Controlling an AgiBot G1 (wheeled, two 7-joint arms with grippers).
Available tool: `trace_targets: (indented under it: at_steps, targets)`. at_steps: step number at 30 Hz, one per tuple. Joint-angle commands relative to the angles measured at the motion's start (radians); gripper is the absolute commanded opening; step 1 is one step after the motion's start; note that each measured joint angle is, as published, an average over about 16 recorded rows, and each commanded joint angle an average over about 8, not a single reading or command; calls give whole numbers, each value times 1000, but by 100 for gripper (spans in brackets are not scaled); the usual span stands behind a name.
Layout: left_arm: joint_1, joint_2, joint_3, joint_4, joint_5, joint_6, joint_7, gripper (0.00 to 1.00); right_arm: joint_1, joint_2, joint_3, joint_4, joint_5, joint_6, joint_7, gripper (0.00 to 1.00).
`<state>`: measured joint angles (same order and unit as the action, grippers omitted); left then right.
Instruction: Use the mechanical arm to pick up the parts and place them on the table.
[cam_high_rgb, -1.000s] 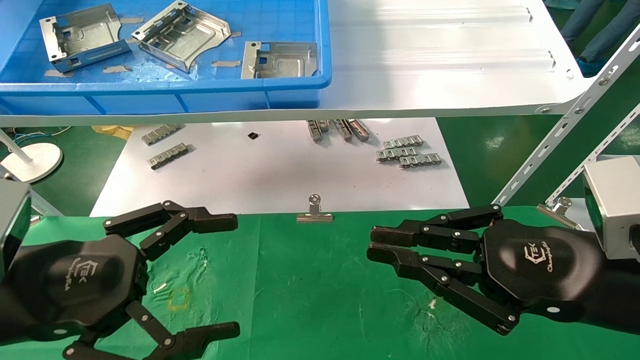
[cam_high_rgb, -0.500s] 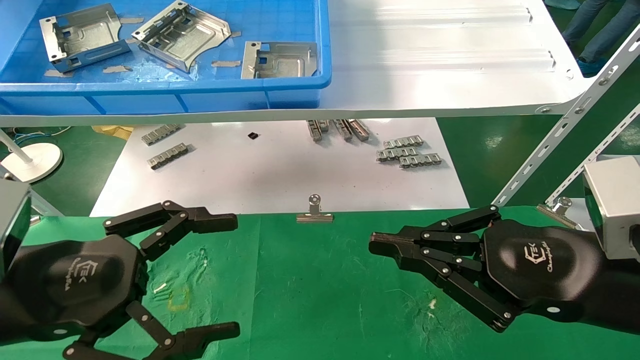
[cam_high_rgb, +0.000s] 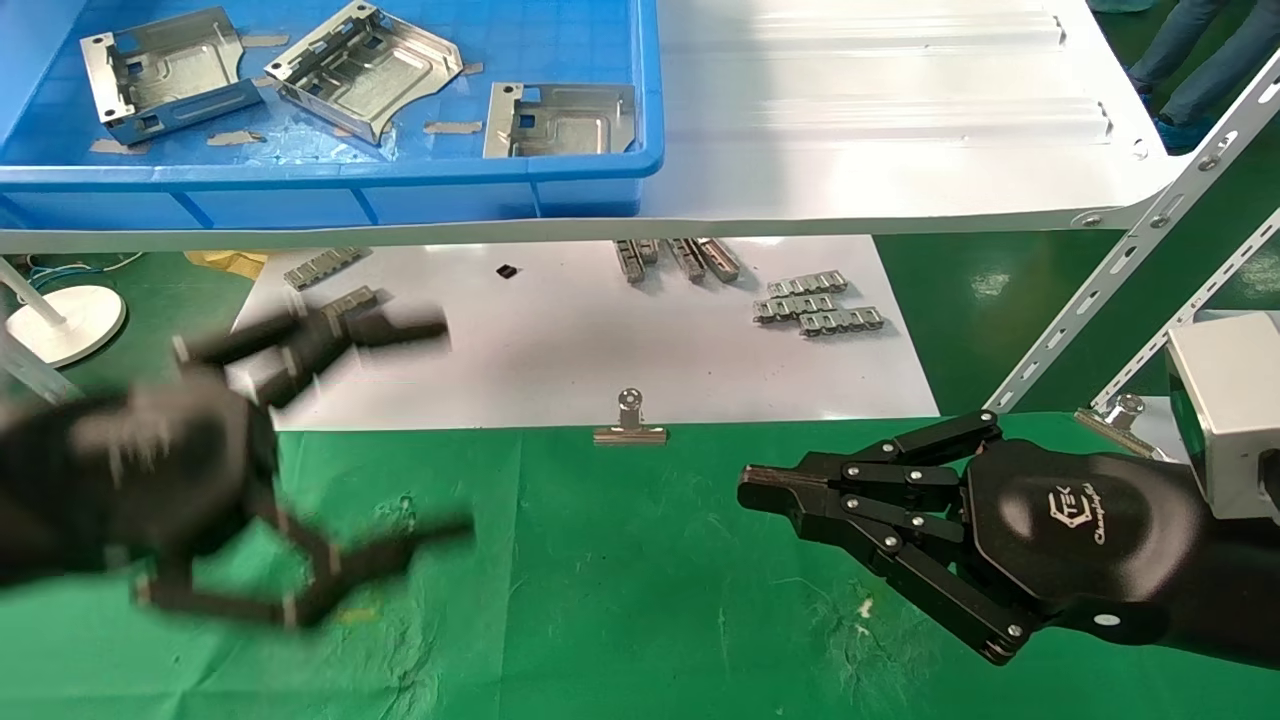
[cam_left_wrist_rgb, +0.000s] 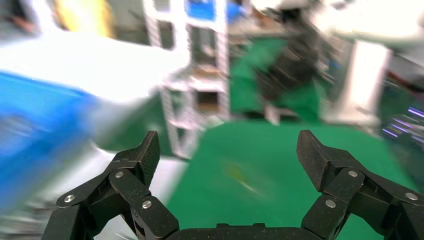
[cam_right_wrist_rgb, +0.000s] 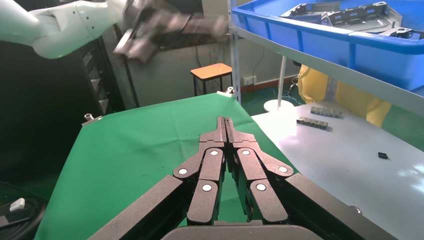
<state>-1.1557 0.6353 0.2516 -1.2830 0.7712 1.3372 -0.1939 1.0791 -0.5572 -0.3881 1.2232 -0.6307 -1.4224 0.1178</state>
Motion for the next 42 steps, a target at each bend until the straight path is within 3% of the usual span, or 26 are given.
trace_targets:
  at_steps: [1,7,14,15,22,23,30,42]
  targets:
    - [-12,2,-22,-10,-3,-53,5,100,0,0,0,0,0,0,0,0]
    - [-218,89,56,68,180,-230,-85,100,0,0,0,0,0,0,0,0]
    - [-533,258,224,373,483,-331,-170,100,0,0,0,0,0,0,0,0]
    - [-573,280,245,425,522,-339,-179,100,0,0,0,0,0,0,0,4]
    - [-759,368,337,705,693,-360,-180,98,0,0,0,0,0,0,0,91]
    - [-772,372,341,730,700,-359,-170,85,0,0,0,0,0,0,0,100]
    - [-820,389,343,866,709,-349,-100,0,0,0,0,0,0,0,0,100]
    - [-854,432,344,1005,724,-424,-61,0,0,0,0,0,0,0,0,100]
